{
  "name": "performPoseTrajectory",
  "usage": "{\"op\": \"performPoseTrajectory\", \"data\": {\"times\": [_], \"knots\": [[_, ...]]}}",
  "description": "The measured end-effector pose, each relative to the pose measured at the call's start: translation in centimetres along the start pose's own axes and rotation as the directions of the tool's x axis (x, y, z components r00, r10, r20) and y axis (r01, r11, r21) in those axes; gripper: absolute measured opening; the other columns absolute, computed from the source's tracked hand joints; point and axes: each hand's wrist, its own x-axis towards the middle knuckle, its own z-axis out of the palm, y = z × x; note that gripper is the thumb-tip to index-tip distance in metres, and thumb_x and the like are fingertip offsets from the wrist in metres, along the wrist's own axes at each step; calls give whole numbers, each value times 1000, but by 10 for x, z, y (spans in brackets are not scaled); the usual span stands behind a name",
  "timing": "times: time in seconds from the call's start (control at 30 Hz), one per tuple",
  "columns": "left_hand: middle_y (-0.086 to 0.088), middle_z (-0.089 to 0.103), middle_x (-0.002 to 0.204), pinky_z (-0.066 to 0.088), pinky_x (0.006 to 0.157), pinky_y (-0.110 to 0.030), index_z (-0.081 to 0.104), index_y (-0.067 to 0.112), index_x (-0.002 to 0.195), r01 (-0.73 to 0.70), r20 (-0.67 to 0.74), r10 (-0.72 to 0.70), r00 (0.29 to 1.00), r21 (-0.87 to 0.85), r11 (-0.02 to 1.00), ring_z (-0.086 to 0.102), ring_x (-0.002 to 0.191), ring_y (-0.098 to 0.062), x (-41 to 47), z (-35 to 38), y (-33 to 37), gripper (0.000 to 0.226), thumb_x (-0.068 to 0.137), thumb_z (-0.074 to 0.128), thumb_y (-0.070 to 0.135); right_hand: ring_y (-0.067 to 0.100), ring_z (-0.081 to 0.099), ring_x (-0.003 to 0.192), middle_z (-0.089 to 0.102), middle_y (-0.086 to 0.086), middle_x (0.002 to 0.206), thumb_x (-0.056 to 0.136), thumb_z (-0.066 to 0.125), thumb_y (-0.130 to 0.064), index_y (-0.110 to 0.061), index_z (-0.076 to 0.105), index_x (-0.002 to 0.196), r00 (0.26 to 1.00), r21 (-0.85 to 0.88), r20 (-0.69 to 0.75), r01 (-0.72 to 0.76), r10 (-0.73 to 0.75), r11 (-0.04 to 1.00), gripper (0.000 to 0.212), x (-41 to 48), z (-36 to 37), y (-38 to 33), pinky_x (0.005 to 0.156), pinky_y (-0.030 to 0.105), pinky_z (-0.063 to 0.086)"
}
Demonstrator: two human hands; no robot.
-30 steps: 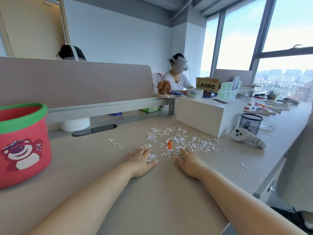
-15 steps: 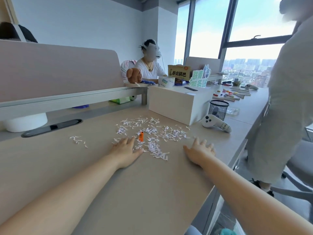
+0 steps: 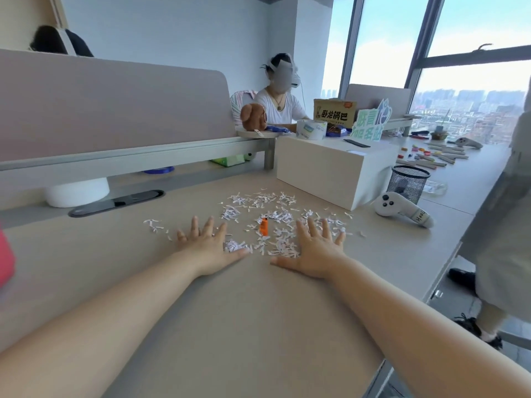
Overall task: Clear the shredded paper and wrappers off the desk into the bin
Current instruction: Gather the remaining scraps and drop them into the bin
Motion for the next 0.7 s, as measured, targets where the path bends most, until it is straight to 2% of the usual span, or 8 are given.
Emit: {"op": "performPoseTrajectory", "data": {"times": [0.2, 0.33, 0.4, 0.47, 0.5, 0.57, 0.63, 0.7], "knots": [[1, -16, 158, 3, 116, -55, -8, 30, 147, -71, -8, 71, 997, -59, 996, -17, 144, -33, 34, 1, 3, 92, 77, 29, 77, 38, -21, 141, -13, 5, 157, 47, 30, -96, -28, -5, 146, 967, -11, -154, -207, 203, 978, 125, 45, -4, 23, 107, 67, -10], [-1, -14, 158, 1, 117, -50, -8, 27, 147, -146, -5, 147, 989, -81, 986, -16, 145, -27, 55, -1, 7, 89, 81, 31, 72, 41, -10, 142, -7, 10, 158, 51, 25, -95, -27, 1, 146, 944, 100, -88, -309, 318, 946, 119, 62, -7, 50, 112, 62, -4], [-3, -8, 159, 3, 120, -44, -5, 24, 148, -167, -28, 165, 986, -91, 982, -9, 147, -23, 65, 1, 12, 85, 84, 30, 68, 38, -2, 144, 2, 13, 157, 60, 21, -91, -24, 7, 146, 961, 86, -63, -263, 268, 961, 110, 75, -5, 53, 115, 55, 3], [-3, -1, 159, 7, 120, -39, 1, 21, 148, -175, -63, 169, 984, -103, 979, 0, 147, -20, 70, 2, 14, 81, 86, 31, 65, 30, 6, 145, 12, 13, 156, 72, 23, -82, -18, 13, 146, 993, 118, -35, -111, 116, 987, 98, 80, -5, 42, 118, 46, 9], [-3, 3, 159, 9, 120, -36, 5, 20, 149, -180, -86, 170, 982, -123, 976, 4, 147, -19, 71, 3, 13, 79, 88, 32, 62, 26, 12, 144, 17, 10, 156, 78, 27, -75, -17, 15, 146, 1000, 185, -13, -12, 15, 983, 90, 79, -6, 34, 118, 41, 12], [-2, 12, 158, 14, 117, -32, 15, 17, 147, -201, -139, 178, 974, -179, 963, 13, 145, -17, 71, 5, 11, 74, 89, 36, 57, 20, 27, 140, 28, 3, 153, 86, 36, -61, -19, 22, 145, 987, 400, 39, 128, -157, 907, 73, 74, -10, 23, 115, 32, 20], [-1, 21, 155, 19, 115, -30, 24, 17, 145, -207, -172, 171, 970, -217, 954, 21, 143, -16, 70, 6, 10, 69, 90, 39, 54, 19, 38, 134, 39, 0, 147, 91, 40, -50, -21, 33, 141, 984, 465, -69, 179, -166, 867, 58, 73, -15, 26, 108, 29, 28], [0, 27, 152, 22, 113, -30, 28, 17, 143, -196, -194, 153, 969, -229, 953, 26, 140, -17, 70, 7, 10, 64, 91, 39, 51, 22, 37, 134, 40, 4, 146, 93, 38, -44, -16, 38, 137, 971, 354, -237, 127, -43, 927, 52, 81, -20, 45, 108, 31, 29]]}}
